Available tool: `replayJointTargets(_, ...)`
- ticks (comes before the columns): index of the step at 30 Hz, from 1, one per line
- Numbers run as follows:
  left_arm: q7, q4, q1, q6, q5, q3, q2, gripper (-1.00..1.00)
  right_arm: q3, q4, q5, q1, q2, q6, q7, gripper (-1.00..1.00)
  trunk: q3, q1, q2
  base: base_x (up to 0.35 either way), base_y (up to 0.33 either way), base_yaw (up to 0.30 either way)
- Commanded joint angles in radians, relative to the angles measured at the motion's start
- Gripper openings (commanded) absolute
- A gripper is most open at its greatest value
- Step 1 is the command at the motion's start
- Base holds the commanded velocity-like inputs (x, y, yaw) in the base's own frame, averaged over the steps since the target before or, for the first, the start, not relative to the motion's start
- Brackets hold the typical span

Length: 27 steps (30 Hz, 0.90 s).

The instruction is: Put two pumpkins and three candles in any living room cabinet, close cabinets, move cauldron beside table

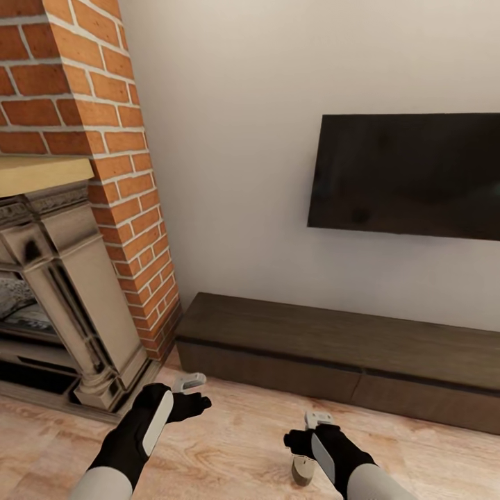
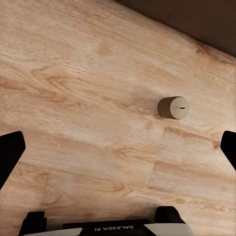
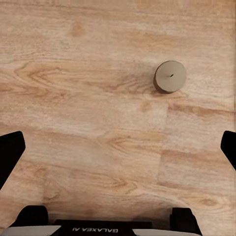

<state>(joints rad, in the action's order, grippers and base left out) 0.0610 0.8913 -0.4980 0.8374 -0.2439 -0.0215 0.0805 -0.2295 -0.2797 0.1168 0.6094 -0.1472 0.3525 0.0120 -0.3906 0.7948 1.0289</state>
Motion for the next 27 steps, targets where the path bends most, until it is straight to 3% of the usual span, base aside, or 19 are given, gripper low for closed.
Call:
replayJointTargets(1,0.007,0.001,-0.001,0.005,-0.01,-0.002,0.001,1.0,-0.007,-0.002,0.01,0.001,-0.001,0.006,0.0,1.0,-0.005,0.004,0.008,0.0,0.0,0.038)
replayJointTargets(7,0.008,0.002,-0.001,0.006,-0.009,-0.002,0.002,1.0,-0.008,-0.003,0.011,0.0,0.007,0.006,0.001,1.0,-0.032,0.027,0.05,0.0,0.0,0.06)
replayJointTargets(14,0.008,0.005,-0.001,0.007,-0.01,0.0,0.004,1.0,-0.01,-0.004,0.008,0.001,0.044,0.007,0.0,1.0,-0.065,0.054,0.099,0.0,0.0,0.072)
replayJointTargets(27,0.009,0.008,-0.001,0.008,-0.01,0.0,0.005,1.0,-0.009,-0.043,0.01,0.006,0.048,0.034,0.003,1.0,-0.117,0.104,0.19,0.0,0.0,0.007)
